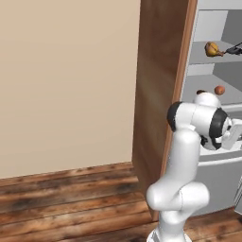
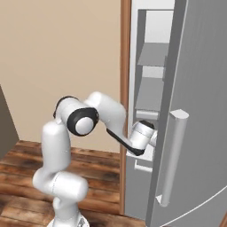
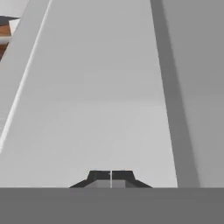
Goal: Gather the onion and sweet potato from the fridge and place them on a tray on the dining counter. Then gather the chicken drumstick and fish from the fridge and place them on the other tray.
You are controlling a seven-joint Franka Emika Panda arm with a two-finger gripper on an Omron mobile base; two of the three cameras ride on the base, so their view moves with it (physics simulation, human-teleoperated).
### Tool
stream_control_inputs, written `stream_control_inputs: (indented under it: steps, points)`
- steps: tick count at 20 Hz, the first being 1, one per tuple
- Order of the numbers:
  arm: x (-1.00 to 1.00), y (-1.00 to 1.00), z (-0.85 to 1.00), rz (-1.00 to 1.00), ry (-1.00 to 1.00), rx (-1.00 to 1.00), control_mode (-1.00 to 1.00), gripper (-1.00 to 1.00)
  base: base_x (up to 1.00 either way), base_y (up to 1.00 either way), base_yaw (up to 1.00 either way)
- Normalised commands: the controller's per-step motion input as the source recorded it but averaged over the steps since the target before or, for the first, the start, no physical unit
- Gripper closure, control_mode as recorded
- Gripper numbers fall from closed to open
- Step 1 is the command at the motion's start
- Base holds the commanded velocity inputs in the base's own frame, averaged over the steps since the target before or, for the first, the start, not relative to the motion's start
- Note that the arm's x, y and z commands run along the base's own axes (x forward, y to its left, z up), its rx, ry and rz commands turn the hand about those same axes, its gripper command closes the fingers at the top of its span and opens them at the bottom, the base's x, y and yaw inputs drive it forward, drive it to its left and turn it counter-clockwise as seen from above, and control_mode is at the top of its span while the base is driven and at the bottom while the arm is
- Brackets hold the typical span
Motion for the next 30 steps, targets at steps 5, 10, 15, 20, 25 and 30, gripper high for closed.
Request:
stream_control_inputs:
  steps: [5, 10, 15, 20, 25, 30]
  points:
    - [-0.19, -0.59, 0.00, -0.23, -0.02, -0.01, -1.00, 1.00, 0.00, 0.00, 0.00]
    - [-0.49, -0.87, 0.00, -0.21, -0.06, 0.00, -1.00, 1.00, 0.00, 0.00, 0.00]
    - [-0.66, -1.00, 0.00, -0.12, -0.12, 0.07, -1.00, 1.00, 0.00, 0.00, 0.00]
    - [-0.62, -1.00, 0.00, 0.00, -0.10, 0.25, -1.00, 1.00, 0.00, 0.00, 0.00]
    - [-0.97, -0.45, 0.00, 0.03, -0.13, 0.16, -1.00, 1.00, 0.00, 0.00, 0.00]
    - [-1.00, 0.85, -0.04, 0.14, -0.10, 0.00, -1.00, 1.00, 0.00, 0.00, 0.00]
